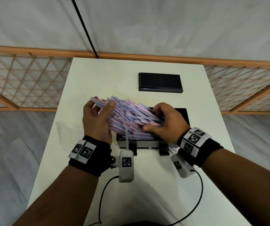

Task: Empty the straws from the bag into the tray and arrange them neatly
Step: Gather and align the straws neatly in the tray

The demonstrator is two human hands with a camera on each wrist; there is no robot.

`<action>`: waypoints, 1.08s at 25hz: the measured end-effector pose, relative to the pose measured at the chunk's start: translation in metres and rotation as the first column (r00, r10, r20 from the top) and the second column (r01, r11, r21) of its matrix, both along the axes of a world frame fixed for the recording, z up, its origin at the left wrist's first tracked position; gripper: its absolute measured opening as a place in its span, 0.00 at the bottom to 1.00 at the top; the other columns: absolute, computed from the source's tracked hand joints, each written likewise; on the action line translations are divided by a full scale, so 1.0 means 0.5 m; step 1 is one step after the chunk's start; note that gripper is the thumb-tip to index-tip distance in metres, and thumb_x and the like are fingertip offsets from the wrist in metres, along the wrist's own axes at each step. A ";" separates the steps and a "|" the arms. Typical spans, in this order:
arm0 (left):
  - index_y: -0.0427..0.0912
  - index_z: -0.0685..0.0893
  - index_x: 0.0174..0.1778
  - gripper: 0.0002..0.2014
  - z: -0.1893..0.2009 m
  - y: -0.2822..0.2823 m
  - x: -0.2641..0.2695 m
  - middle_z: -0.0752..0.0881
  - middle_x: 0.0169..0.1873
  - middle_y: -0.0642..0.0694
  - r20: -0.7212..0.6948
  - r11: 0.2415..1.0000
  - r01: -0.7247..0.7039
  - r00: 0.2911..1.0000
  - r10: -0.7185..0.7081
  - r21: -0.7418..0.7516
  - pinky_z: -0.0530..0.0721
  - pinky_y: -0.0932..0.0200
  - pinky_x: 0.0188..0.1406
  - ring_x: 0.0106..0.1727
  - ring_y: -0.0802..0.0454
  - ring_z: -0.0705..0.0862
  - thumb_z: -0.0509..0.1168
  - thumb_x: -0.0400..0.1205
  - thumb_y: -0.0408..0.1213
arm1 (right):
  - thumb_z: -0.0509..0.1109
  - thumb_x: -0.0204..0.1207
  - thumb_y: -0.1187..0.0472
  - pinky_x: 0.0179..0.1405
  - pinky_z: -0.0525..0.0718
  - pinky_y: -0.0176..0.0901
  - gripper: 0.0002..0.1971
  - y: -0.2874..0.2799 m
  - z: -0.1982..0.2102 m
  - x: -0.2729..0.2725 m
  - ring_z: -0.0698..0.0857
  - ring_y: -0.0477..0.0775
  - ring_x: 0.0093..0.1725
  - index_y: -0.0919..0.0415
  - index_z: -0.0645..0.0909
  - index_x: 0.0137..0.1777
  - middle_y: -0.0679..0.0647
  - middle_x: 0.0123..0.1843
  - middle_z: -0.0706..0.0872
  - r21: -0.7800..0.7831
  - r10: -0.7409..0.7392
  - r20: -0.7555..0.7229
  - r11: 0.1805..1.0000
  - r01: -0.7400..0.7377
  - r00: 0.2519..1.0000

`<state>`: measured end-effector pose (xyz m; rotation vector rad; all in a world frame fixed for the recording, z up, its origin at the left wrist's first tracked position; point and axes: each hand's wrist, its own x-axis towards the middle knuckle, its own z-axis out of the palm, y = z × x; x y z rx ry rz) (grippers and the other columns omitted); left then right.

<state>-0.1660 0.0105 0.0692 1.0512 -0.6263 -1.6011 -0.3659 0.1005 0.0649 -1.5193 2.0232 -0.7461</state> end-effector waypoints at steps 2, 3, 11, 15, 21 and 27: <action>0.39 0.80 0.59 0.28 -0.002 0.008 -0.006 0.89 0.52 0.39 -0.063 0.998 0.028 0.998 -0.024 0.064 0.90 0.48 0.44 0.49 0.41 0.91 0.82 0.65 0.36 | 0.82 0.53 0.30 0.49 0.80 0.40 0.37 0.013 0.003 -0.023 0.82 0.49 0.47 0.52 0.75 0.54 0.49 0.50 0.82 0.101 -0.040 -0.057 0.994 0.046 0.998; 0.37 0.80 0.60 0.26 0.005 0.014 -0.012 0.91 0.51 0.39 -0.053 0.996 0.028 0.998 -0.024 0.087 0.90 0.46 0.46 0.50 0.40 0.92 0.82 0.69 0.37 | 0.80 0.51 0.27 0.50 0.81 0.43 0.41 0.017 0.004 -0.031 0.82 0.50 0.48 0.54 0.75 0.56 0.49 0.51 0.82 0.181 -0.026 -0.101 0.982 0.044 0.995; 0.41 0.80 0.60 0.45 -0.022 0.047 0.023 0.86 0.55 0.47 0.443 0.991 0.124 0.887 -0.134 0.052 0.86 0.43 0.58 0.55 0.47 0.87 0.79 0.56 0.69 | 0.74 0.51 0.22 0.42 0.72 0.41 0.40 0.026 -0.006 -0.032 0.79 0.52 0.45 0.53 0.74 0.52 0.49 0.48 0.79 0.176 0.042 -0.237 0.984 0.000 0.971; 0.42 0.78 0.39 0.32 -0.031 0.087 0.043 0.83 0.37 0.39 0.549 0.984 0.176 0.823 -0.149 0.003 0.76 0.48 0.38 0.34 0.45 0.82 0.72 0.59 0.69 | 0.77 0.55 0.27 0.41 0.71 0.41 0.33 0.036 -0.016 -0.034 0.79 0.52 0.44 0.51 0.75 0.48 0.50 0.47 0.79 0.170 0.034 -0.254 0.985 0.011 0.967; 0.44 0.68 0.19 0.25 0.013 0.092 0.038 0.69 0.15 0.48 0.774 0.850 0.380 0.632 0.049 -0.364 0.72 0.65 0.24 0.20 0.54 0.72 0.72 0.76 0.49 | 0.81 0.66 0.45 0.29 0.68 0.41 0.21 0.059 0.037 -0.020 0.73 0.42 0.30 0.52 0.70 0.33 0.45 0.29 0.76 0.052 0.013 -0.237 0.999 0.000 0.972; 0.46 0.78 0.30 0.13 0.020 0.112 -0.015 0.80 0.21 0.51 0.862 0.716 0.627 0.502 -0.071 -0.306 0.75 0.73 0.30 0.26 0.57 0.79 0.78 0.72 0.36 | 0.76 0.66 0.57 0.28 0.81 0.44 0.09 0.121 0.046 0.050 0.81 0.52 0.25 0.54 0.78 0.30 0.47 0.25 0.83 -0.043 0.266 -0.217 0.959 -0.282 0.939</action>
